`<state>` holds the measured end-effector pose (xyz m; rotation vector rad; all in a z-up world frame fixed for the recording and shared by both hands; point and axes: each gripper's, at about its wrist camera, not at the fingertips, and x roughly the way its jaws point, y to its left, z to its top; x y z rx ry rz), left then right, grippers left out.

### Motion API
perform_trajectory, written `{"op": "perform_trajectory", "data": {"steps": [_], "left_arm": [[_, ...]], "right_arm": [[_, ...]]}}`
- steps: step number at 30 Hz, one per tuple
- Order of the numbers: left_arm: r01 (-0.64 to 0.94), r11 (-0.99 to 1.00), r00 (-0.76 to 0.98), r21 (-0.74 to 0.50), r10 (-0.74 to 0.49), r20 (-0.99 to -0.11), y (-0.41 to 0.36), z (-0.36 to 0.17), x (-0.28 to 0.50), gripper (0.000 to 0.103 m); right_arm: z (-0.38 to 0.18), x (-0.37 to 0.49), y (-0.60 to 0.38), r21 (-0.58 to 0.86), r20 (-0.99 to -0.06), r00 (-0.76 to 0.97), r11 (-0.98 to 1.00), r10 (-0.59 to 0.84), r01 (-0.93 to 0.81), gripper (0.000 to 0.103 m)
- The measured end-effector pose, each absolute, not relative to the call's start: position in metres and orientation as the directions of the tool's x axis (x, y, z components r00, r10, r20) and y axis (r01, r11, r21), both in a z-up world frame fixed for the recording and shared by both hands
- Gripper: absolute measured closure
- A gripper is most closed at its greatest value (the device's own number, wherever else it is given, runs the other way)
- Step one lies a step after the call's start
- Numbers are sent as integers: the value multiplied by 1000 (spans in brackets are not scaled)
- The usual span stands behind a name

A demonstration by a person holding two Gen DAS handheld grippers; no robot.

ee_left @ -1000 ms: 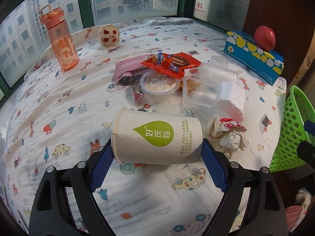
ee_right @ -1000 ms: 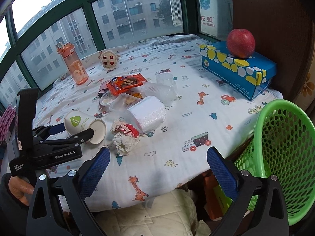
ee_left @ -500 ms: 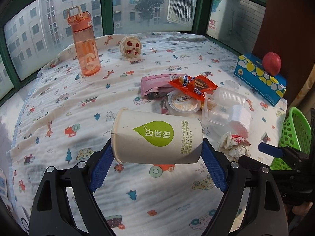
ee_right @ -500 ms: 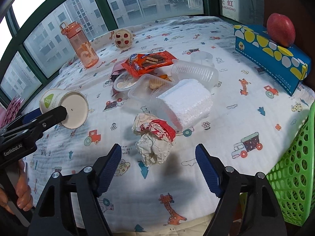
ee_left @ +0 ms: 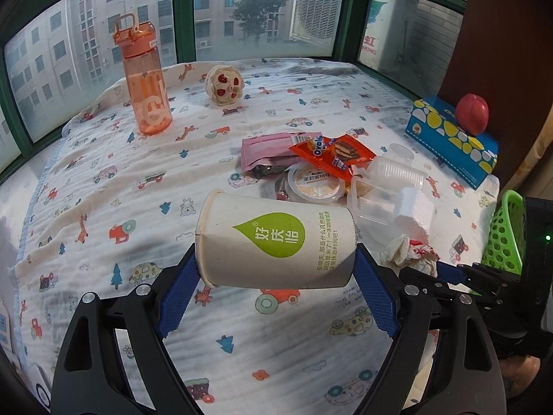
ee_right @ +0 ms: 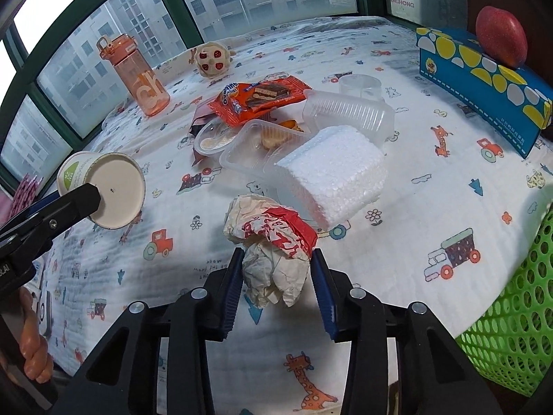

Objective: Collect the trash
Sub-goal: 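Carry the crumpled tissue with the right tool and drop it into the green basket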

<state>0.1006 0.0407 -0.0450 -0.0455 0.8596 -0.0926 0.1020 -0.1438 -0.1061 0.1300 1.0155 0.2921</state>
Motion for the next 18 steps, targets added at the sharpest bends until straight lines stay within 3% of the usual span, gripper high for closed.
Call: {"op": "perform_trajectory", "data": {"steps": [5, 18], "left_arm": [[93, 992, 658, -81, -122, -743, 26, -36, 98, 19], [242, 965, 657, -97, -237, -716, -46, -13, 97, 19]], "right_arm": [[-88, 86, -160, 253, -796, 522, 952, 305, -171, 66], [-35, 43, -254, 195, -734, 661, 981, 156, -15, 65]]}}
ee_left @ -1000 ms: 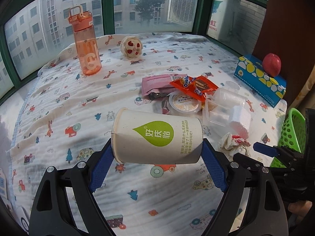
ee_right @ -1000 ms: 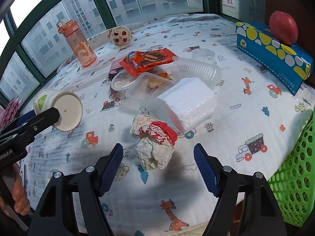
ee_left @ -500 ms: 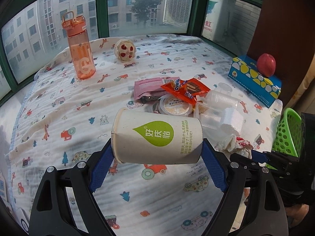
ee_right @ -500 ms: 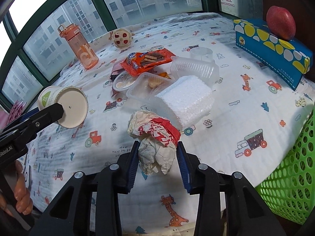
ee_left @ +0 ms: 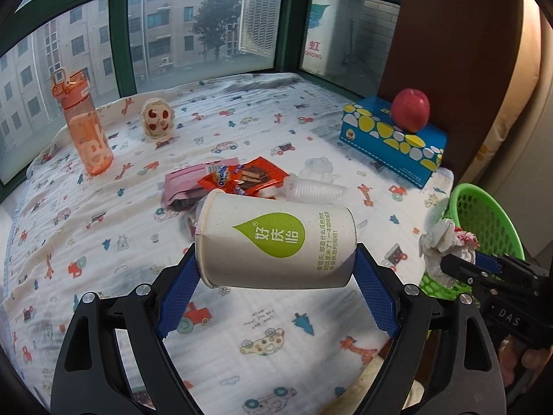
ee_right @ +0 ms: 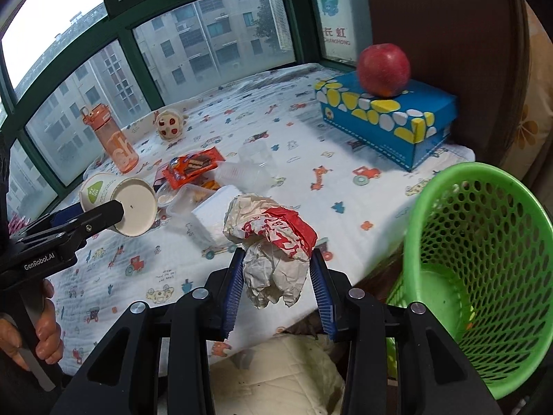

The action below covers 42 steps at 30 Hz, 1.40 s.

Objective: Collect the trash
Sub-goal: 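Carry the crumpled tissue with the right tool and drop it into the green basket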

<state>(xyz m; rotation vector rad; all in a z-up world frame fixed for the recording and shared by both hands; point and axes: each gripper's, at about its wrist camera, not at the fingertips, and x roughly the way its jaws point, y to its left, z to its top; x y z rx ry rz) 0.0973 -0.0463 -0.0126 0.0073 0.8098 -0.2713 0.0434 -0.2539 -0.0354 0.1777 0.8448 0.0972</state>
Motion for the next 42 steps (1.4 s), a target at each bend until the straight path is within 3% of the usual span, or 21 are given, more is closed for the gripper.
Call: {"op": "perform_trajectory", "data": {"steps": [11, 16, 22, 34, 42], "left_arm": [[385, 916, 621, -115, -349, -702, -125, 9, 101, 19], [451, 885, 599, -117, -397, -695, -162, 17, 101, 19], [518, 848, 567, -113, -439, -697, -202, 23, 101, 19], [614, 781, 477, -113, -481, -736, -271, 9, 90, 19], [668, 733, 400, -127, -497, -770, -307, -9, 79, 19]], "right_arm": [[-28, 12, -359, 174, -725, 688, 963, -15, 204, 64], [-31, 1, -386, 177, -724, 688, 949, -54, 261, 47], [-27, -16, -411, 188, -702, 706, 933, -91, 307, 37], [-15, -50, -460, 200, -654, 732, 890, -189, 409, 28], [-18, -67, -479, 215, -649, 729, 869, -215, 447, 27]]}}
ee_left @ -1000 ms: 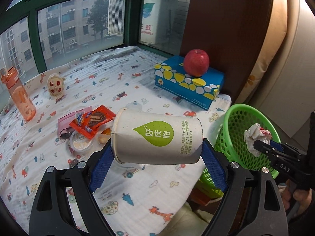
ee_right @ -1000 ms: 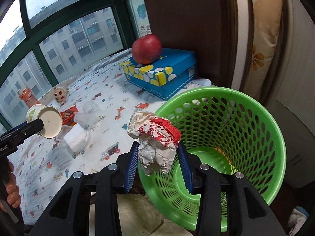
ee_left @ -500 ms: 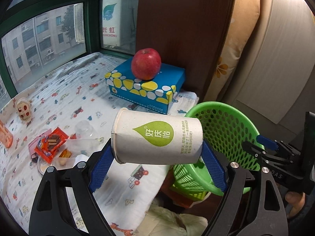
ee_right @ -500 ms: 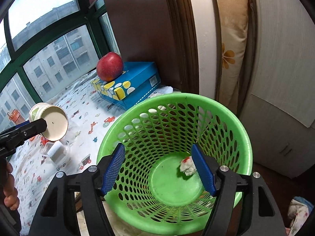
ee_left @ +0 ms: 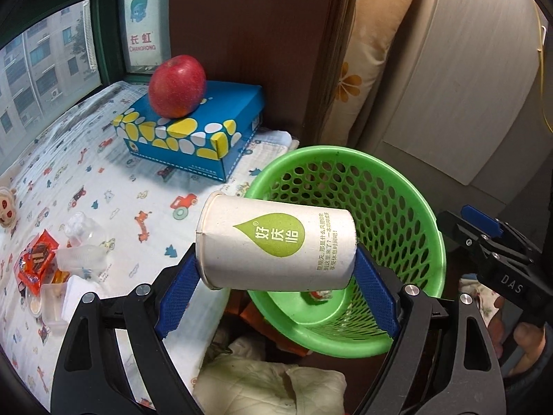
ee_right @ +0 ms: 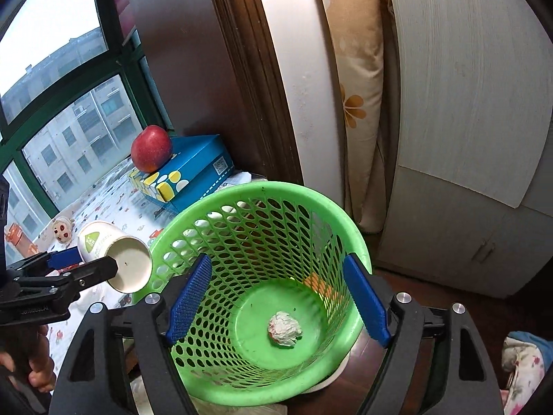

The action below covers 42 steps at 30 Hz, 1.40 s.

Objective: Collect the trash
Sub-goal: 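Carry the crumpled tissue with the right tool and drop it into the green basket, then drop the paper cup from the left tool into the green basket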

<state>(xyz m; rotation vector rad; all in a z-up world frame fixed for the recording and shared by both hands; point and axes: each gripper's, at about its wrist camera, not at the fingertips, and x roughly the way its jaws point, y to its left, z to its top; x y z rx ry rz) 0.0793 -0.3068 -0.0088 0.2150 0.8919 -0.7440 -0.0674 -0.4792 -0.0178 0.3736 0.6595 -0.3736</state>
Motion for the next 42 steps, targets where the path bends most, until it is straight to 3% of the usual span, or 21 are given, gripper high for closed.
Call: {"op": "perform_trajectory", "data": {"steps": [10, 19, 42], "left_arm": [[699, 695, 352, -167, -538, -766, -321, -14, 70, 14], [643, 744, 405, -184, -534, -743, -278, -1, 73, 14], [234, 952, 594, -196, -299, -747, -72, -9, 129, 14]], "right_arm": [[-20, -74, -485, 231, -650, 729, 857, -216, 460, 27], [-14, -68, -462, 223, -643, 744, 883, -185, 413, 26], [-8, 2, -342, 190, -656, 755, 970, 10, 153, 20]]}}
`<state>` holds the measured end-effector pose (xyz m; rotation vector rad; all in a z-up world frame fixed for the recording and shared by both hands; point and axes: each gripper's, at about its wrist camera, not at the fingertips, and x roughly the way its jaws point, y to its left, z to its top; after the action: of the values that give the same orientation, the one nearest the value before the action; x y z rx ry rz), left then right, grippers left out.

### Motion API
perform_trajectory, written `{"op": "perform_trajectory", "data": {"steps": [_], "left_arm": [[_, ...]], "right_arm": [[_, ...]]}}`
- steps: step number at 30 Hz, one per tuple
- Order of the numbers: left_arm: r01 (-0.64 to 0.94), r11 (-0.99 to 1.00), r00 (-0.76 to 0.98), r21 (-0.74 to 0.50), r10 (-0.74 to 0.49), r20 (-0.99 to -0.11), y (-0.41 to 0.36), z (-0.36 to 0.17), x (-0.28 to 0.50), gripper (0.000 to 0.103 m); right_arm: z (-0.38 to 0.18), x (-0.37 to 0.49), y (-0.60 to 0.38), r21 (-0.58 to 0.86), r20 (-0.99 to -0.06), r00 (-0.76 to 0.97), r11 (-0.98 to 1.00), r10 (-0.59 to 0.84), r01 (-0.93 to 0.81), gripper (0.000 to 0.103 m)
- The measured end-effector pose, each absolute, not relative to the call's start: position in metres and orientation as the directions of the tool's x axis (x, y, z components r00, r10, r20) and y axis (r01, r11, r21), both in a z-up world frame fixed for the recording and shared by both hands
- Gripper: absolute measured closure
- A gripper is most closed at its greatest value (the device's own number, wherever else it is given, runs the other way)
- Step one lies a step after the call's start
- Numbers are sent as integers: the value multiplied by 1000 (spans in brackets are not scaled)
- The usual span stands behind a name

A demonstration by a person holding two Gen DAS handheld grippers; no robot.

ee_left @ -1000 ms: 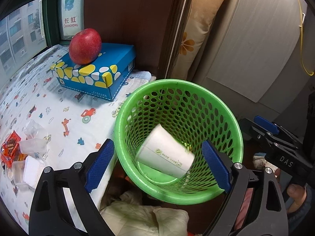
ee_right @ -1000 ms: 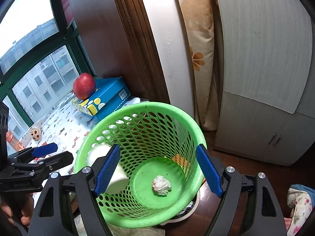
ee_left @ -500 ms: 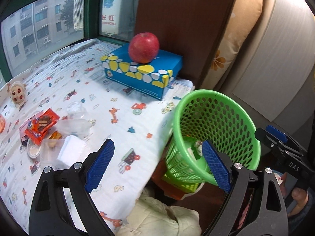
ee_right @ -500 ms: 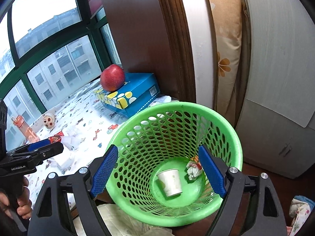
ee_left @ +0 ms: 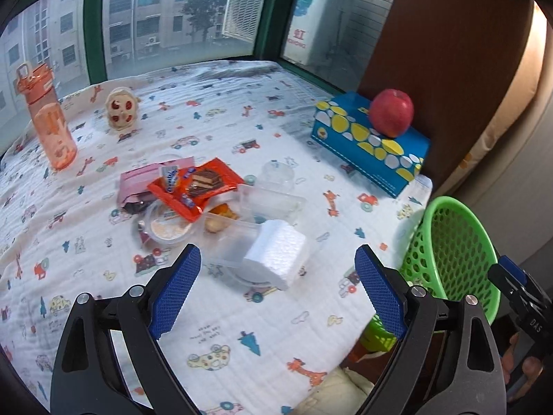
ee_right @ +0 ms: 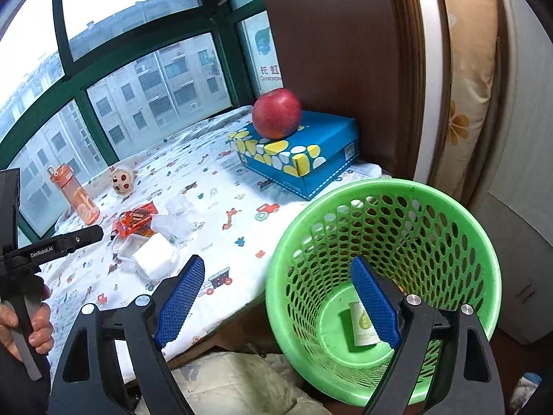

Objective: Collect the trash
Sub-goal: 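Drop the paper cup from the left tool into the green basket, then grasp the white foam block with the right tool while the left tool approaches the Ovaltine wrapper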

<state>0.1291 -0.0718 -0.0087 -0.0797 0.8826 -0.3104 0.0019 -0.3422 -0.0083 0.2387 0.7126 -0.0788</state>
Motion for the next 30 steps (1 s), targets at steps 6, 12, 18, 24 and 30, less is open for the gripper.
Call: {"op": "perform_trajectory", "data": {"steps": [6, 12, 18, 24, 30], "left_arm": [[150, 969, 628, -196, -247, -738, -31, -5, 138, 14], [95, 975, 629, -203, -217, -747, -3, -13, 141, 14], [58, 976, 626, -211, -201, -754, 17, -21, 142, 14], [23, 976, 622, -219, -185, -761, 36, -27, 146, 14], [-6, 974, 609, -228, -178, -773, 51, -37, 149, 14]], "right_arm": [[-15, 23, -312, 203, -672, 736, 976, 82, 77, 19], [-25, 48, -273, 208, -691, 703, 978, 169, -30, 18], [-41, 75, -237, 209, -715, 652, 967, 252, -144, 18], [-58, 106, -208, 196, -746, 587, 947, 314, -256, 18], [-77, 136, -186, 149, -777, 543, 931, 318, -333, 18]]}}
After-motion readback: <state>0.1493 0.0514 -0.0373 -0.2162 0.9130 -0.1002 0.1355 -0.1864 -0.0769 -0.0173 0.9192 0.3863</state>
